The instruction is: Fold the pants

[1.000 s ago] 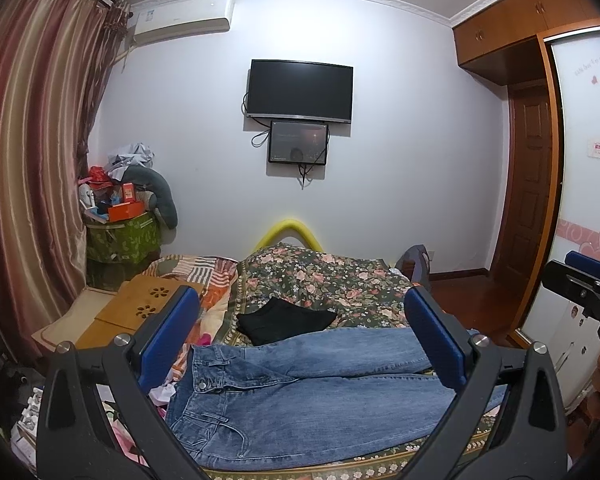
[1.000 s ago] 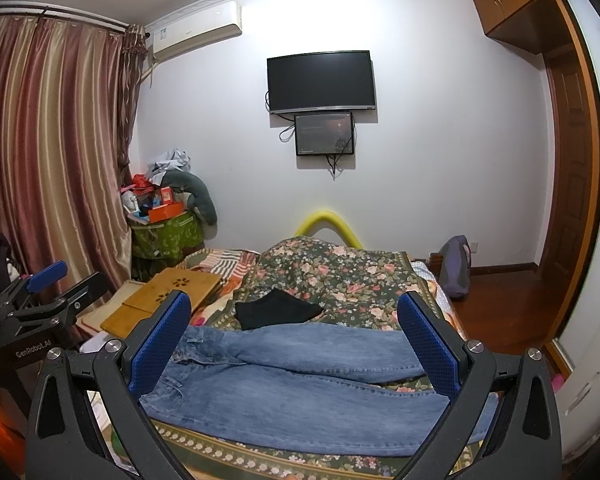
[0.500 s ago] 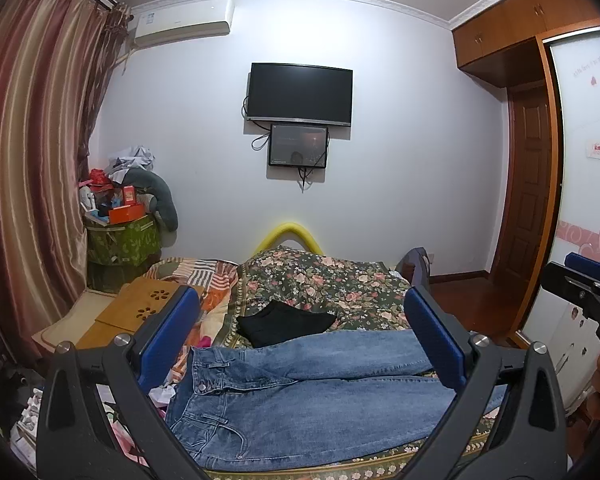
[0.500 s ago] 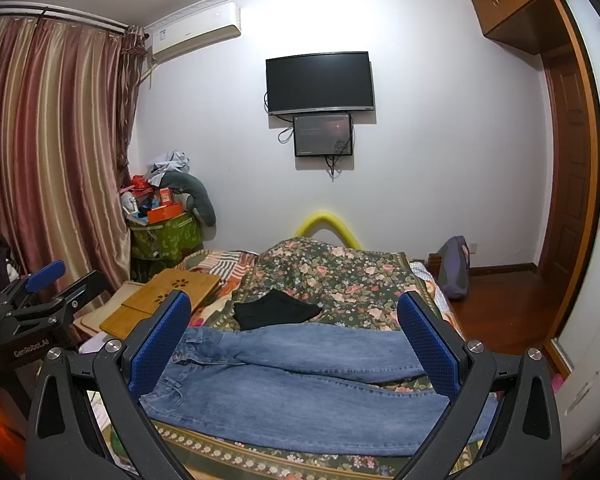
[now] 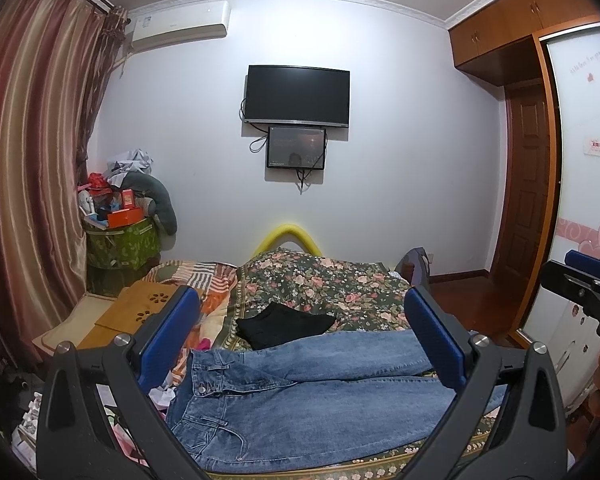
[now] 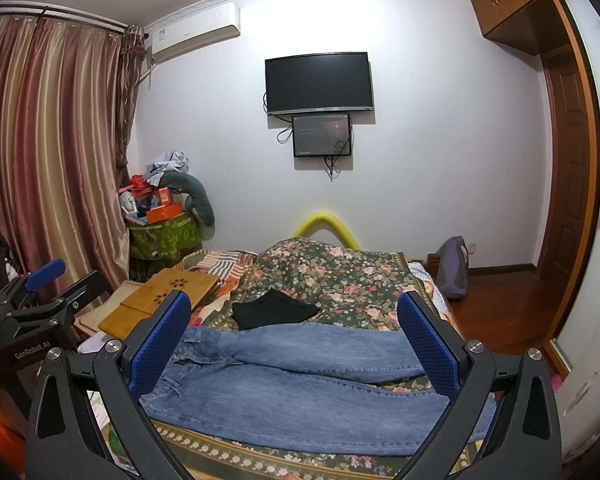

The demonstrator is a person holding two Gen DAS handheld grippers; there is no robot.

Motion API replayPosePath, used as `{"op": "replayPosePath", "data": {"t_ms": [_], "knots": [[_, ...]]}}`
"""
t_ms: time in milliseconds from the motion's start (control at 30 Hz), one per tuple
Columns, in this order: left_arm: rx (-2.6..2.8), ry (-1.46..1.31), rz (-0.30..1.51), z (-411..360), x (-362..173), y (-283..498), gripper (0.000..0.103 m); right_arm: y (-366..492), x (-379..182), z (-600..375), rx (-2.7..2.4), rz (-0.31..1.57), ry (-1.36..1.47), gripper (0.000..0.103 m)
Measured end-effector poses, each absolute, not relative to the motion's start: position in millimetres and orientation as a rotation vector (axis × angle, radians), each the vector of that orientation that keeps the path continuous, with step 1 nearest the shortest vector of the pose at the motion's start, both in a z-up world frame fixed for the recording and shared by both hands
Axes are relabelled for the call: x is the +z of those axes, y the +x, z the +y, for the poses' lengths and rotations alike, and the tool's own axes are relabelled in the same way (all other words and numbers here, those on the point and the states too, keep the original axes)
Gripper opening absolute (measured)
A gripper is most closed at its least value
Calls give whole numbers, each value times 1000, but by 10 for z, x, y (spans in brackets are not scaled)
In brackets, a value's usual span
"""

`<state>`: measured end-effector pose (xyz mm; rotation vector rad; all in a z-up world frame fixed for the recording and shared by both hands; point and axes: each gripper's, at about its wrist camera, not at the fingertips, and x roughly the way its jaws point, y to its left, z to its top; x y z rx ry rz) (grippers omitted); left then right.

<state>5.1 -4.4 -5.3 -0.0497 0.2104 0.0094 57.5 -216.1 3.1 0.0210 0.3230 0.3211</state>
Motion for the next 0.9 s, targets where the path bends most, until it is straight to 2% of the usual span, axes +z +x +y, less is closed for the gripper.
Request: {"op": "replayPosePath", "data": {"t_ms": [600,900], "knots": [[20,-55,239,33,-124,176,103,684,-45,-2117,332,355,19,103],[21,-35,337,162,-433,749,103,1098,-363,-2044,339,449,-2,103]]}}
